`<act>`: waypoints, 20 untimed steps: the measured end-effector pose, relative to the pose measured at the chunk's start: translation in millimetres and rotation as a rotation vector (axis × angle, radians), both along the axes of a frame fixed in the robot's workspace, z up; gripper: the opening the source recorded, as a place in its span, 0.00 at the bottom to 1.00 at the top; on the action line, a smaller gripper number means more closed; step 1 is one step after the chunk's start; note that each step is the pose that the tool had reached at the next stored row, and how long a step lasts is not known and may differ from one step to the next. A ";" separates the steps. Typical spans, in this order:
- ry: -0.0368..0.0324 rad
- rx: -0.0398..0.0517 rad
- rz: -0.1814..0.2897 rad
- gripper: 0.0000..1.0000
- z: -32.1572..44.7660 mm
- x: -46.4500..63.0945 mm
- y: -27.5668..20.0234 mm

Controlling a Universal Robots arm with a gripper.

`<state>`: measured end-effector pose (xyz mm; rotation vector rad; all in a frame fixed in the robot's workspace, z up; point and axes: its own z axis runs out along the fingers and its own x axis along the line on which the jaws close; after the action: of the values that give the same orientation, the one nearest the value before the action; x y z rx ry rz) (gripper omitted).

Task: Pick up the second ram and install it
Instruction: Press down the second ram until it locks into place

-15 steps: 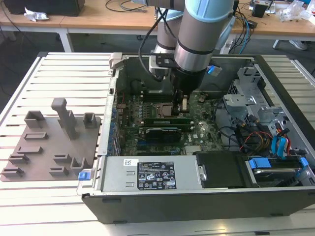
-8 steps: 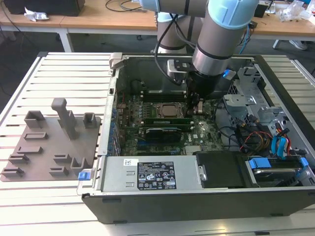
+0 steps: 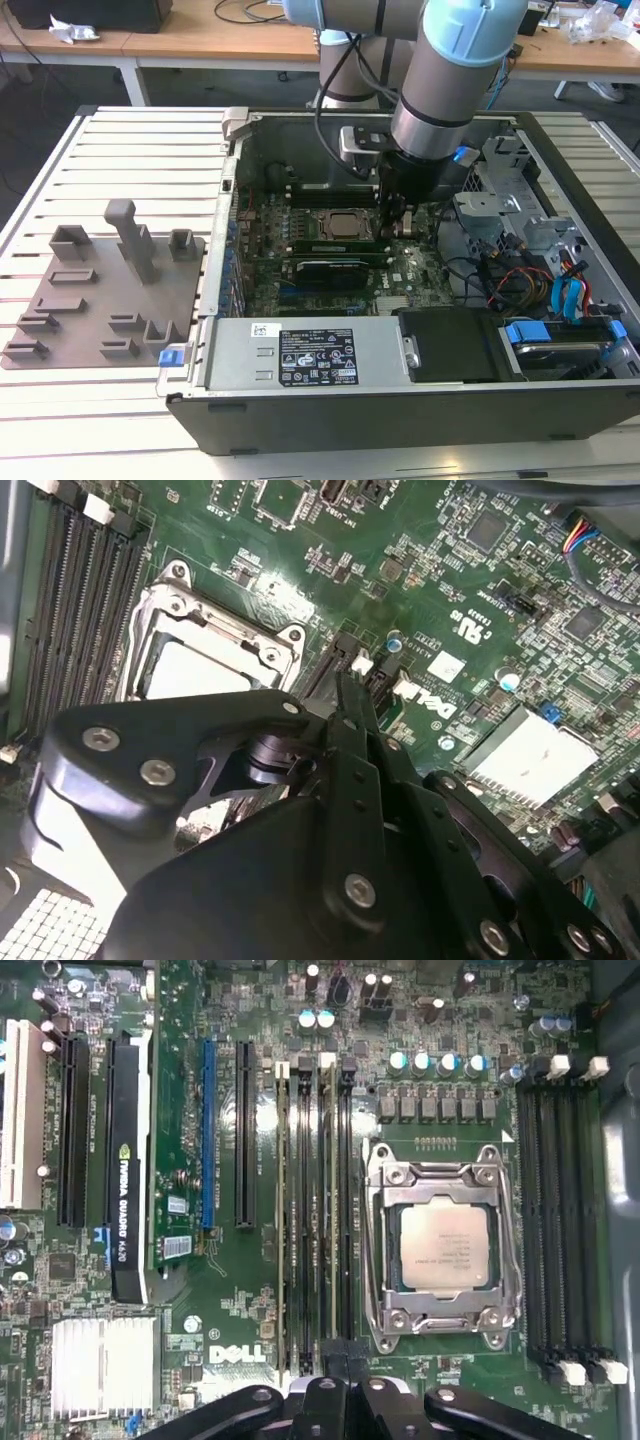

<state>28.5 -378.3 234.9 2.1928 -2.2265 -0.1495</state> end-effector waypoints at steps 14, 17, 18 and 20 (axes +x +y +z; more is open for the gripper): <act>-0.0219 -0.0030 0.000 0.10 1.1 -90.8 -4.5; -0.0249 -0.0031 0.000 0.10 0.0 -102.7 -4.2; -0.0251 -0.0033 0.000 0.10 -0.6 -106.2 -4.0; -0.0251 -0.0033 0.000 0.10 -1.5 -109.2 -3.5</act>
<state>-80.8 -381.7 233.4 2.2054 -2.2378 -0.1189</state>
